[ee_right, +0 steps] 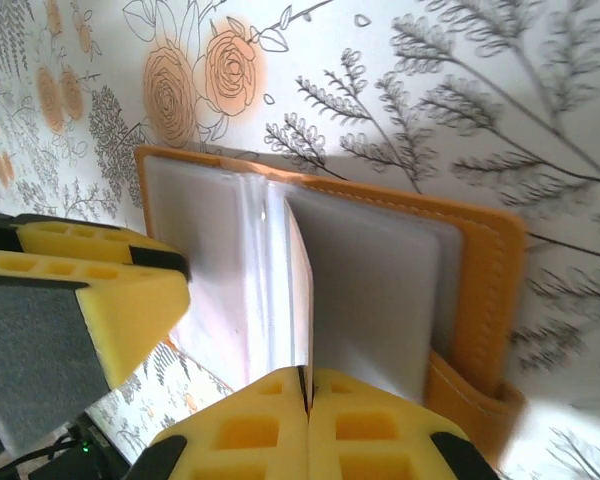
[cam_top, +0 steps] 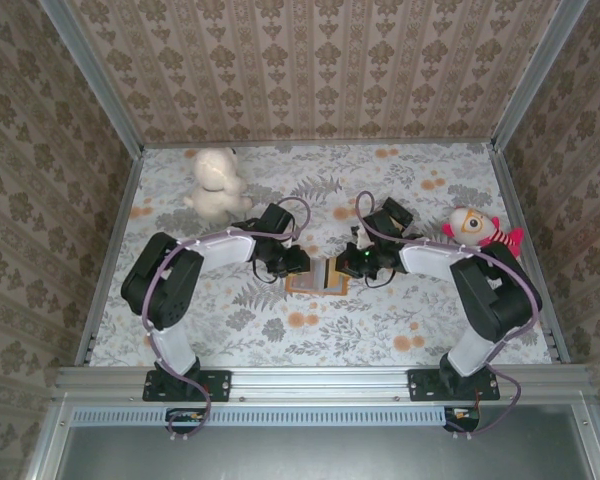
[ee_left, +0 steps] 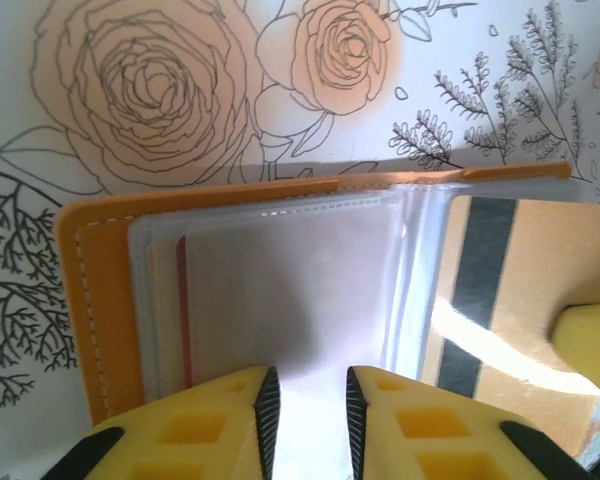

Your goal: Take the credit cards out of the card holder

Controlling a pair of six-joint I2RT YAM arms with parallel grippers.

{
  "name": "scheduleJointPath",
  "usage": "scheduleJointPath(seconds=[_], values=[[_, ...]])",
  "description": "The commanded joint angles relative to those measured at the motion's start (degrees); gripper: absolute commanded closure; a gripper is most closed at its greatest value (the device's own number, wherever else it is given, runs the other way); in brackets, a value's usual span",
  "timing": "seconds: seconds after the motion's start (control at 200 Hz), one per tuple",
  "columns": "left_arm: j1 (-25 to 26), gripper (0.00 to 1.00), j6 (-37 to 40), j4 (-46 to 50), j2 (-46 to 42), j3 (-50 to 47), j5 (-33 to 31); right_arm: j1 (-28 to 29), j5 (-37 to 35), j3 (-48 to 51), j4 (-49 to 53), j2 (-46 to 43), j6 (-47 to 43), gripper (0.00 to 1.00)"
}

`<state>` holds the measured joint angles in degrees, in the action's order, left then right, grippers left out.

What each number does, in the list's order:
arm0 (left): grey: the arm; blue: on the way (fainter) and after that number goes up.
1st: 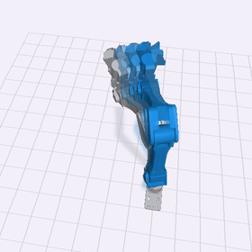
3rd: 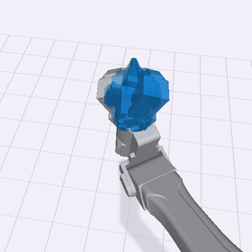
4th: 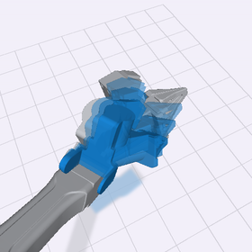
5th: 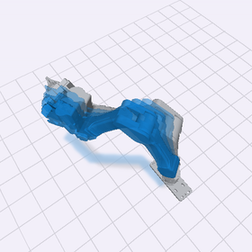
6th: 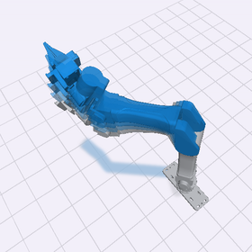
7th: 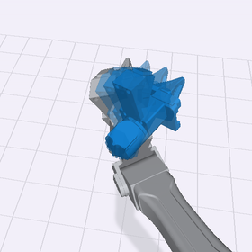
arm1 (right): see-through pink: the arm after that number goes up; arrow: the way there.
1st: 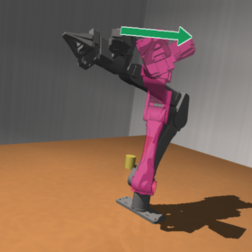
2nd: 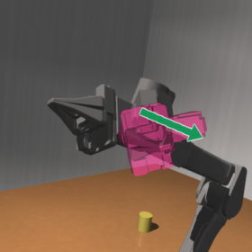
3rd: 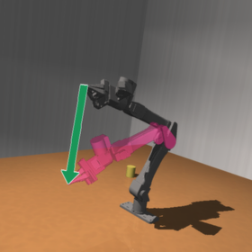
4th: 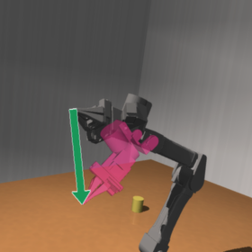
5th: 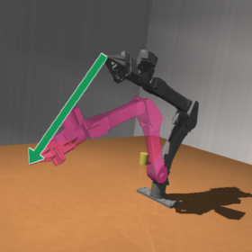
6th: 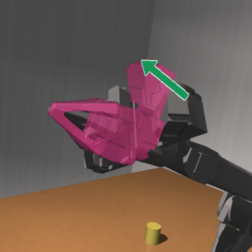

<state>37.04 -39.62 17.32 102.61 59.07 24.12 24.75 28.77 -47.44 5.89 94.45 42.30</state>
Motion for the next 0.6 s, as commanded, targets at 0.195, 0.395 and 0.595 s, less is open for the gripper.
scheduleJointPath(seconds=[0.195, 0.395, 0.595], values=[[-1.42, 0.42, -2.87, -3.3, -6.46, 2.82, 0.07, -3.76, 2.82, -1.56, 8.77, -11.37, -9.32, 1.0], [-2.75, 0.21, -5.4, -11.79, -13.18, 0.1, 3.4, -6.75, 15.19, -4.28, 3.77, -12.81, -11.21, 1.0], [-2.85, 0.08, -9.83, -21.3, -17.94, -1.81, 9.82, -8.95, 26.38, -7.79, -8.04, -9.35, -4.55, 1.0]])
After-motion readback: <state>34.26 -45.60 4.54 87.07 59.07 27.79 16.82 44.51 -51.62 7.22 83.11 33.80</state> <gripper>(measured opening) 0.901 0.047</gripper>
